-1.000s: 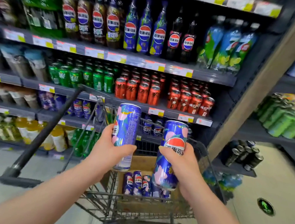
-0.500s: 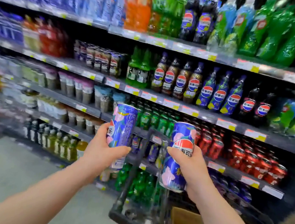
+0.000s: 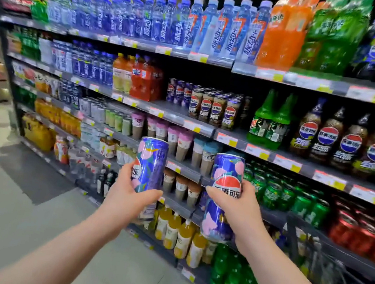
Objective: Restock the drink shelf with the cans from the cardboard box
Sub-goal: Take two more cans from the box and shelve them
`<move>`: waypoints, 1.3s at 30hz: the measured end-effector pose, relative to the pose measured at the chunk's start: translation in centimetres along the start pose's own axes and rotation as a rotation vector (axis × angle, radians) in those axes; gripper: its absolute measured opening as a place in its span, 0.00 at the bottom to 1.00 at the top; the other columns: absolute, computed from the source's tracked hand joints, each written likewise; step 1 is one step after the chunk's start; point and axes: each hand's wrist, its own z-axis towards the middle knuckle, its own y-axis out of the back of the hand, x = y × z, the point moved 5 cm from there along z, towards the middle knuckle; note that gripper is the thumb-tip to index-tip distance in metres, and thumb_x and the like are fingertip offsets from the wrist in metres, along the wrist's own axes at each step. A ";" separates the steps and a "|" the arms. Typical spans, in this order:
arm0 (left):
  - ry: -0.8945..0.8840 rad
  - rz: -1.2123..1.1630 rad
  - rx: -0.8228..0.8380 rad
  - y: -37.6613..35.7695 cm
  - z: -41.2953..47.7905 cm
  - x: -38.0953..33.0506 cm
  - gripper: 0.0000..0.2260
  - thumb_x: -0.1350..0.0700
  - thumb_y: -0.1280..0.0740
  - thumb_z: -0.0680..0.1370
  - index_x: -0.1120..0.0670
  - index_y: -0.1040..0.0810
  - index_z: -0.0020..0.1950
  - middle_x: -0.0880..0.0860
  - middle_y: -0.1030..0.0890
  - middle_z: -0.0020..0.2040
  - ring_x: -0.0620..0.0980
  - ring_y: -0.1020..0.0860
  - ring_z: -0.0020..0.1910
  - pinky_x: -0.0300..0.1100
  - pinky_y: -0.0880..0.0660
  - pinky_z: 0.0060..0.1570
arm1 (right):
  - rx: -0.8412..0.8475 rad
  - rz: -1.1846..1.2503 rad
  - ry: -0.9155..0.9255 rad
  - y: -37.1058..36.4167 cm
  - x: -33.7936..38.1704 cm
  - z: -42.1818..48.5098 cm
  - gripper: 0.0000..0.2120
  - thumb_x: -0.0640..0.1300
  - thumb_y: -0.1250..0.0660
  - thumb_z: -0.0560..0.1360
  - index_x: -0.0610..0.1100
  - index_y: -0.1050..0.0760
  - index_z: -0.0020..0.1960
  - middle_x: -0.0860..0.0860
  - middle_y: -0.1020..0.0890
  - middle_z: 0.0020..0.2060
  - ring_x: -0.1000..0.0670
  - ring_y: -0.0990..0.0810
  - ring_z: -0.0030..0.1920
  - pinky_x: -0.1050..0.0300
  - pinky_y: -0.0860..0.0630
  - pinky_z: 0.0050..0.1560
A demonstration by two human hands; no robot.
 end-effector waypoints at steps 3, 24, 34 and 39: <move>0.018 -0.004 -0.015 0.7 3.9 0.8 0.34 0.59 0.25 0.67 0.47 0.37 0.67 0.47 0.20 0.51 0.51 0.19 0.48 0.54 0.23 0.56 | 0.001 -0.016 0.009 -2.7 -0.3 4.3 0.26 0.44 0.24 0.65 0.52 0.35 0.56 0.50 0.21 0.48 0.48 0.19 0.47 0.49 0.20 0.50; -0.001 -0.033 -0.128 3.4 39.5 0.7 0.31 0.60 0.26 0.66 0.45 0.38 0.63 0.49 0.19 0.48 0.43 0.18 0.38 0.35 0.23 0.40 | 0.198 -0.050 0.058 -21.3 -0.3 40.3 0.24 0.42 0.23 0.64 0.54 0.33 0.52 0.49 0.20 0.49 0.47 0.19 0.48 0.48 0.21 0.51; -0.098 -0.036 0.070 5.6 57.9 1.5 0.26 0.55 0.27 0.61 0.40 0.35 0.53 0.44 0.19 0.43 0.38 0.19 0.35 0.34 0.24 0.44 | -0.067 -0.131 0.175 -29.6 1.4 54.2 0.28 0.42 0.22 0.63 0.49 0.35 0.56 0.50 0.21 0.48 0.48 0.20 0.48 0.49 0.22 0.53; -0.179 -0.027 0.192 7.9 66.0 1.0 0.28 0.57 0.26 0.64 0.39 0.36 0.56 0.43 0.19 0.47 0.36 0.20 0.36 0.30 0.25 0.38 | -0.241 -0.195 0.222 -33.6 2.6 62.0 0.29 0.43 0.22 0.63 0.46 0.35 0.55 0.45 0.22 0.53 0.45 0.22 0.52 0.52 0.25 0.52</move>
